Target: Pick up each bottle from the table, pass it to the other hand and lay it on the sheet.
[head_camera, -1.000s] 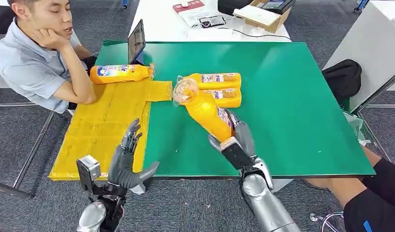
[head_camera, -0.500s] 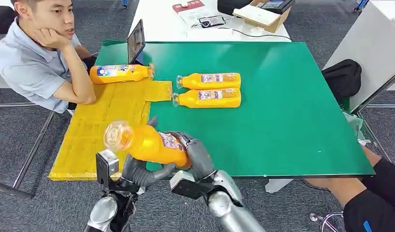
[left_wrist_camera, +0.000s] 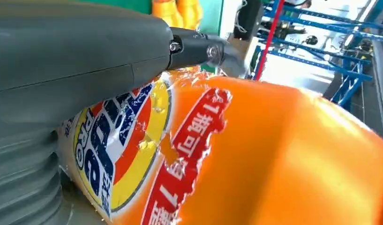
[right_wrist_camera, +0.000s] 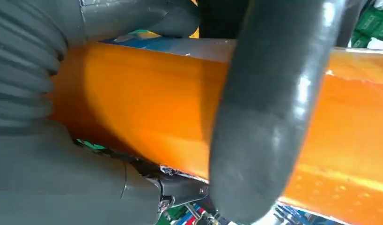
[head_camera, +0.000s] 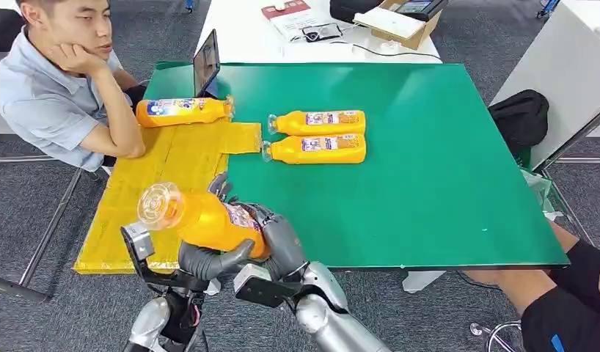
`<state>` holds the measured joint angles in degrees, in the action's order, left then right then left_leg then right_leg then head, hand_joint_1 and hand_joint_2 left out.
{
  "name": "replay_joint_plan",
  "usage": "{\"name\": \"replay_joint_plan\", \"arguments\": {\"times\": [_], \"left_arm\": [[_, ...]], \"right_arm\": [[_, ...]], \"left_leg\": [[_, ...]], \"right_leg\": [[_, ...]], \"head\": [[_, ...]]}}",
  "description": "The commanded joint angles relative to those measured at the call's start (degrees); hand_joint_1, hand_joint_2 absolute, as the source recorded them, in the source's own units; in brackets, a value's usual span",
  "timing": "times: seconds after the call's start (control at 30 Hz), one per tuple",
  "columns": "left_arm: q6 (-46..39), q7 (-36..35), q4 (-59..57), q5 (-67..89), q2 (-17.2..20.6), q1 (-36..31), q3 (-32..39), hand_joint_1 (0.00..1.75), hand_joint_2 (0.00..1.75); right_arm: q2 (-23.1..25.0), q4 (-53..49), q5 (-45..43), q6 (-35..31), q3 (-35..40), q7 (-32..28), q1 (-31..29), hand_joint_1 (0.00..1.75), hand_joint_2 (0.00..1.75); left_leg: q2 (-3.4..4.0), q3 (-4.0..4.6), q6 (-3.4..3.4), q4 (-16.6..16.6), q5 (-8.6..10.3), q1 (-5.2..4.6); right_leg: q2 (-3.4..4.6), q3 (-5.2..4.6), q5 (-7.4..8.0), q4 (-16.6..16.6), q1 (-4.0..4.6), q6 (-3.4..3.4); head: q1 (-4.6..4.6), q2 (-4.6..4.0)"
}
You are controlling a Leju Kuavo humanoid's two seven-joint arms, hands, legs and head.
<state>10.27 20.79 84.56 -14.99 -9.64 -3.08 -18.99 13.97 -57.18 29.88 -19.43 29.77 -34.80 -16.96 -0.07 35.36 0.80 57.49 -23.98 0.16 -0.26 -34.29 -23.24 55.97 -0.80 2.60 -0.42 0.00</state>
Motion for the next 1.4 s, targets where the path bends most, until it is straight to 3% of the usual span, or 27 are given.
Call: {"name": "replay_joint_plan", "arguments": {"times": [0.03, 0.1, 0.13, 0.23, 0.3, 0.37, 0.5, 0.67, 0.73, 0.9, 1.03, 1.17, 1.3, 1.4], "left_arm": [[-2.86, -1.41, -1.16, -2.87, -1.37, -2.35, 0.95, 1.75, 1.75], [-4.05, -1.61, -1.35, -2.82, -1.5, -2.52, 1.4, 1.75, 1.75], [-6.68, -2.9, -2.28, -2.79, -1.93, -2.87, 2.12, 1.75, 1.75], [-11.97, -5.37, -5.62, -0.44, -2.0, -4.18, 2.73, 1.75, 1.75], [-14.66, -5.22, -9.61, 0.67, -1.8, -5.93, 2.98, 1.64, 1.75], [-21.39, -6.55, -16.76, 2.39, -2.24, -9.31, 5.26, 1.75, 1.75], [-22.53, -4.57, -23.38, 1.28, -1.96, -12.78, 7.27, 1.75, 1.75], [-30.36, 0.56, -25.58, 14.51, 0.23, -15.9, 7.48, 1.75, 1.75], [-29.46, -0.09, -25.79, 16.72, 0.26, -16.67, 8.94, 1.75, 1.75], [-29.58, -0.06, -27.29, 22.08, 1.67, -19.12, 9.55, 1.75, 1.75], [-35.75, -2.87, -31.9, 40.58, 5.47, -22.6, 5.92, 1.71, 1.75], [-32.55, -8.87, -41.81, 55.71, 8.48, -28.55, 3.57, 1.68, 1.75], [-28.47, -11.98, -49.61, 60.35, 9.09, -33.26, 3.44, 1.62, 1.75], [-26.94, -13.54, -54.02, 62.77, 9.37, -35.94, 4.16, 1.68, 1.75]], "right_arm": [[-0.15, 8.83, 1.97, -4.13, 4.02, 1.96, -0.26, 0.0, 1.75], [0.0, 8.7, 2.7, -5.25, 4.24, 2.08, 0.15, 0.0, 1.75], [0.16, 8.01, 3.52, -7.42, 4.32, 1.52, 0.79, 0.0, 0.0], [-0.13, 6.9, 5.03, -10.41, 5.4, 0.79, 1.43, 0.0, 0.0], [-0.39, 5.96, 5.01, -10.87, 6.55, 0.52, 1.83, 0.0, 0.0], [-0.3, 5.84, 5.8, -12.49, 8.89, 0.28, 1.44, 0.0, 0.0], [0.12, 6.84, 6.22, -14.1, 11.42, 0.0, 0.72, 0.0, 0.0], [-0.12, 7.31, 4.18, -14.57, 13.86, -1.18, -0.1, 0.0, 0.0], [-0.11, 7.29, 3.23, -14.27, 13.66, -1.34, -0.28, 0.0, 0.0], [-0.01, 7.38, 1.5, -13.17, 12.84, -2.14, -0.53, 0.0, 0.0], [-0.22, 5.55, 0.75, -10.41, 12.07, -2.34, -0.02, 0.0, 0.0], [-0.56, 3.57, 1.15, -8.23, 11.1, -2.32, 0.68, 0.0, 0.0], [-0.57, 2.59, 1.58, -7.17, 10.67, -2.43, 1.1, 0.0, 0.0], [-0.54, 2.39, 1.93, -6.83, 10.53, -2.49, 1.33, 0.0, 0.0]], "left_leg": [[-0.07, -0.13, -0.02, -0.04, -0.03, 0.04], [-0.09, -0.17, -0.03, -0.04, -0.05, 0.05], [-0.12, -0.28, -0.04, -0.04, -0.09, 0.05], [-0.14, -0.24, -0.04, -0.05, -0.07, 0.04], [-0.12, -0.12, -0.03, -0.07, -0.01, 0.01], [-0.19, -0.27, -0.05, -0.08, -0.04, 0.04], [-0.18, -0.19, -0.05, -0.09, 0.02, 0.0], [0.12, -0.31, -0.08, -0.1, -0.05, 0.02], [-0.18, -0.2, -0.09, -0.02, -0.02, 0.05], [-0.02, -0.24, -0.07, -0.02, -0.06, 0.09], [-0.1, -0.23, -0.1, -0.02, -0.05, 0.08], [-0.11, -0.19, -0.1, -0.04, -0.01, 0.07], [-0.17, -0.2, -0.09, 0.0, -0.02, 0.09], [-0.16, -0.19, -0.08, 0.0, -0.01, 0.11]], "right_leg": [[-0.07, 0.17, -0.04, -0.08, 0.04, -0.05], [-0.1, 0.22, -0.06, -0.08, 0.05, -0.06], [-0.12, 0.33, -0.12, -0.07, 0.05, -0.09], [-0.14, 0.3, -0.11, -0.06, 0.04, -0.1], [-0.13, 0.16, -0.05, -0.07, 0.01, -0.06], [-0.18, 0.34, -0.1, -0.1, 0.04, -0.11], [-0.16, 0.24, -0.04, -0.06, 0.01, -0.09], [0.06, 0.24, -0.02, -0.05, 0.04, -0.12], [-0.19, 0.23, -0.11, 0.01, 0.09, -0.13], [0.02, 0.26, -0.06, 0.02, 0.07, -0.12], [-0.08, 0.29, -0.08, 0.02, 0.07, -0.16], [-0.09, 0.22, -0.06, 0.02, 0.06, -0.15], [-0.13, 0.24, -0.08, 0.04, 0.08, -0.14], [-0.14, 0.23, -0.08, 0.04, 0.09, -0.13]], "head": [[-0.02, 0.0], [0.0, 0.0], [-0.02, 0.0], [-0.02, 0.0], [0.0, 0.0], [0.0, 0.0], [0.02, 0.0], [-0.04, 0.0], [0.0, 0.0], [0.02, 0.0], [0.02, 0.0], [0.02, 0.0], [0.02, 0.0], [0.02, 0.0]]}}
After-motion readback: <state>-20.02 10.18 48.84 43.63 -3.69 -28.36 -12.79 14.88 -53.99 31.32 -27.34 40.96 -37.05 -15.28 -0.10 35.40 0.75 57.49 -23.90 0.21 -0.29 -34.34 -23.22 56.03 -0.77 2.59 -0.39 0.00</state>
